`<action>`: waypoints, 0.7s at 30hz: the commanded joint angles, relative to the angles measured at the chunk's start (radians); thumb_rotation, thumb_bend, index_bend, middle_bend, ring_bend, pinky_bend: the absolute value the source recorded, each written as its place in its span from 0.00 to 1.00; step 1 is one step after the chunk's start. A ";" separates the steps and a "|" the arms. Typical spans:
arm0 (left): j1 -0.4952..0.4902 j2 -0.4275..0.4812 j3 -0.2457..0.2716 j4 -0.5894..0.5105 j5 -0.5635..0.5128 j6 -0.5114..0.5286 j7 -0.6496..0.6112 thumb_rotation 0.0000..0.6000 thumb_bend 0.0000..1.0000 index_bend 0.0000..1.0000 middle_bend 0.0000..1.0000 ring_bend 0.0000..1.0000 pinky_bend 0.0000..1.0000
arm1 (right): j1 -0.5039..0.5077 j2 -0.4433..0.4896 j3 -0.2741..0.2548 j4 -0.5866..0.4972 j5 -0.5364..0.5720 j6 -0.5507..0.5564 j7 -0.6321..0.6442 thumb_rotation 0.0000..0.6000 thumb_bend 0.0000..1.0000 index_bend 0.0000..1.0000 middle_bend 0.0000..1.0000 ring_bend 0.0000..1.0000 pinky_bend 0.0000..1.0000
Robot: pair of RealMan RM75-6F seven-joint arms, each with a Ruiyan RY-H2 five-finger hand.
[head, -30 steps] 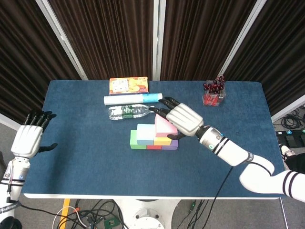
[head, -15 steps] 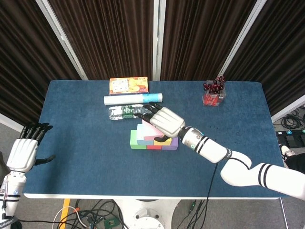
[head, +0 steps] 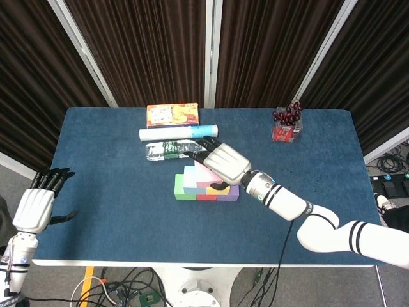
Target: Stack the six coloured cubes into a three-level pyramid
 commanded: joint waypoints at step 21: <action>0.009 -0.002 -0.011 0.007 0.008 -0.008 -0.014 1.00 0.09 0.17 0.12 0.08 0.04 | 0.015 0.008 -0.017 -0.088 0.185 0.046 -0.164 1.00 0.17 0.00 0.29 0.00 0.00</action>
